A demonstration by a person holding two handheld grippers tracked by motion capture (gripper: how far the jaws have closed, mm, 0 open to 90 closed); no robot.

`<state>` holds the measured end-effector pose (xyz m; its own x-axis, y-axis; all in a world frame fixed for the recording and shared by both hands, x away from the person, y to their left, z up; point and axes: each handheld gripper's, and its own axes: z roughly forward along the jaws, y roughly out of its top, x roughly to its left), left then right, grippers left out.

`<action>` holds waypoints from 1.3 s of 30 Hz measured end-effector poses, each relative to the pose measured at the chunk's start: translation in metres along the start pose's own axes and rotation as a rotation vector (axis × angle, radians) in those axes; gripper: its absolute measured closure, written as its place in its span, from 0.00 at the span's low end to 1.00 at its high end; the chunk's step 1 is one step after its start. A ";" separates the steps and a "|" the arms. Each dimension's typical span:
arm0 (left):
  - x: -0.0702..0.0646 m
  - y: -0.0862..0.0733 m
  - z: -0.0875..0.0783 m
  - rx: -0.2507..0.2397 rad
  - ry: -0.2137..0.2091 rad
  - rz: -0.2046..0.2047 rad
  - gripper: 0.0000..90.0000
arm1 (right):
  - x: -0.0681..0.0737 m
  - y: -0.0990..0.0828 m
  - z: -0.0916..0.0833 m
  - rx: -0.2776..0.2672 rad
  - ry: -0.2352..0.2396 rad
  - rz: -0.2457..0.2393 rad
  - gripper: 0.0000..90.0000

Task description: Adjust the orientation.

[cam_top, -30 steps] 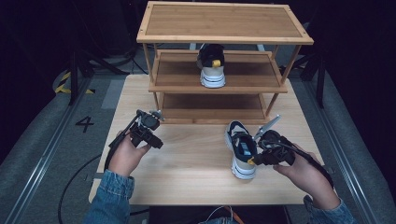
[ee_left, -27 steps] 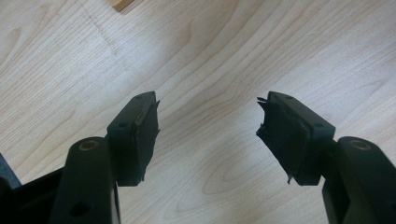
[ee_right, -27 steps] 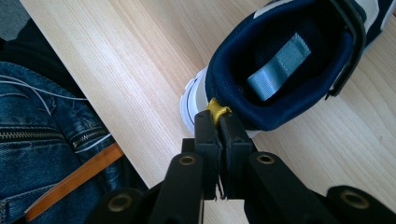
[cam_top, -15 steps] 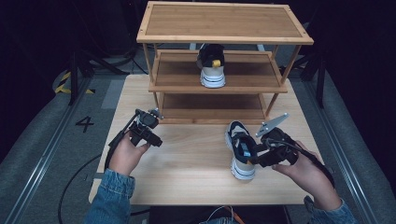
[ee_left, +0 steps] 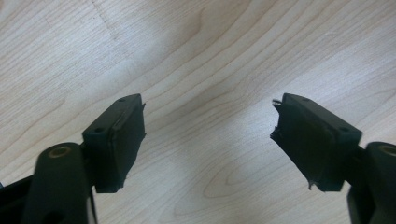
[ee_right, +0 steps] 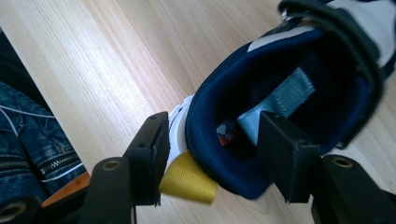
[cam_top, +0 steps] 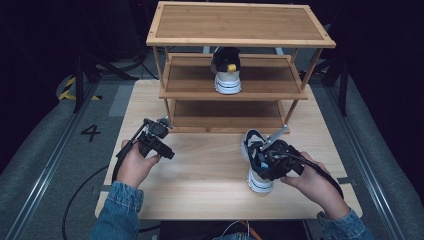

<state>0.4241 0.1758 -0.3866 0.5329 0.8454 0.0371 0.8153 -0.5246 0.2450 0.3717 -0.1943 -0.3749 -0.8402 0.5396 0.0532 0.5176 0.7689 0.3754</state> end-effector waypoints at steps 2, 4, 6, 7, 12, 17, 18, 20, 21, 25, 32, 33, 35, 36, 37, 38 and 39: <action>-0.001 0.000 0.000 0.001 0.002 0.010 0.24 | 0.001 0.001 0.006 0.028 -0.008 -0.009 0.51; -0.002 -0.001 0.000 -0.003 0.006 0.023 0.22 | 0.001 0.001 0.011 0.042 -0.008 -0.012 0.51; -0.004 -0.001 0.001 -0.003 0.006 0.028 0.22 | 0.001 0.002 0.016 0.057 -0.004 -0.026 0.53; -0.004 -0.001 0.001 -0.003 0.006 0.028 0.22 | 0.001 0.002 0.016 0.057 -0.004 -0.026 0.53; -0.004 -0.003 0.002 0.004 0.010 0.039 0.20 | 0.004 0.005 0.025 0.098 -0.009 -0.044 0.57; -0.004 -0.005 0.001 -0.004 0.008 0.033 0.20 | 0.007 0.007 0.031 0.124 0.002 -0.057 0.63; -0.004 -0.006 -0.001 -0.018 0.016 0.042 0.20 | 0.007 0.007 0.033 0.132 0.009 -0.059 0.65; -0.004 -0.007 -0.003 -0.035 0.017 0.041 0.20 | 0.008 0.008 0.035 0.134 0.018 -0.064 0.70; -0.004 -0.007 -0.004 -0.041 0.019 0.037 0.20 | 0.008 0.008 0.035 0.135 0.023 -0.064 0.73; -0.003 -0.008 -0.005 -0.052 0.017 0.034 0.20 | 0.009 0.009 0.036 0.144 0.048 -0.078 0.78; 0.002 -0.007 -0.007 -0.092 0.033 0.004 0.20 | 0.011 0.010 0.035 0.145 0.052 -0.090 0.79; 0.002 -0.008 -0.007 -0.102 0.030 0.001 0.20 | 0.012 0.011 0.034 0.151 0.051 -0.096 0.79; 0.004 -0.008 -0.008 -0.110 0.022 -0.008 0.20 | 0.013 0.011 0.033 0.152 0.057 -0.102 0.79; 0.006 -0.008 -0.008 -0.121 0.022 -0.014 0.20 | 0.013 0.012 0.029 0.139 0.060 -0.106 0.79; 0.006 -0.008 -0.008 -0.121 0.022 -0.014 0.20 | 0.013 0.012 0.029 0.139 0.060 -0.106 0.79; 0.007 -0.009 -0.009 -0.127 0.023 -0.022 0.20 | 0.014 0.012 0.023 0.127 0.055 -0.109 0.79; 0.007 -0.009 -0.009 -0.127 0.023 -0.022 0.20 | 0.014 0.012 0.023 0.127 0.055 -0.109 0.79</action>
<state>0.4186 0.1874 -0.3797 0.5089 0.8592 0.0523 0.7904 -0.4905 0.3669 0.3704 -0.1692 -0.3912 -0.8985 0.4334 0.0702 0.4358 0.8610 0.2621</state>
